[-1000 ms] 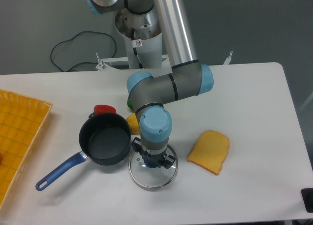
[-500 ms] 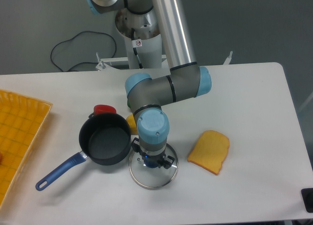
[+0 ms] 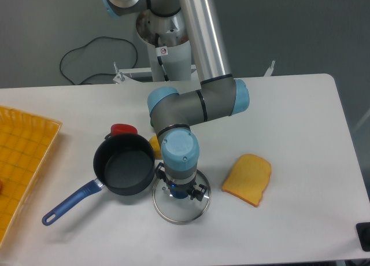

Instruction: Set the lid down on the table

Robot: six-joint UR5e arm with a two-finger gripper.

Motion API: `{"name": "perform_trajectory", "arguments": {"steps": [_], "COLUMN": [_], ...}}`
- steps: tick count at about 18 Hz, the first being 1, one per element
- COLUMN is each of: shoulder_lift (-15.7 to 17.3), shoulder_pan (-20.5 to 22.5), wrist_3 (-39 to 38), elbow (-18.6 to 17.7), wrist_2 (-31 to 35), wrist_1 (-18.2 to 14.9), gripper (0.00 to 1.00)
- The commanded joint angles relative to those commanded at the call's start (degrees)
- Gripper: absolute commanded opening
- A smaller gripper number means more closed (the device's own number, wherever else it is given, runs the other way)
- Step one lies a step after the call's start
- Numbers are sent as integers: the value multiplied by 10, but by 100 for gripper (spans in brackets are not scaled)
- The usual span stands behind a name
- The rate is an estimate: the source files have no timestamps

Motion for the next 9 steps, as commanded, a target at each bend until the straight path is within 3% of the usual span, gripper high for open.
{"name": "perform_trajectory", "arguments": {"steps": [6,9], "shoulder_lift": [43,69], "shoulder_pan": [0,-3], "wrist_3": [19,81], "elbow": [11,11], "wrist_2": [5,27], "wrist_1": [3,1], "gripper": [100,100]}}
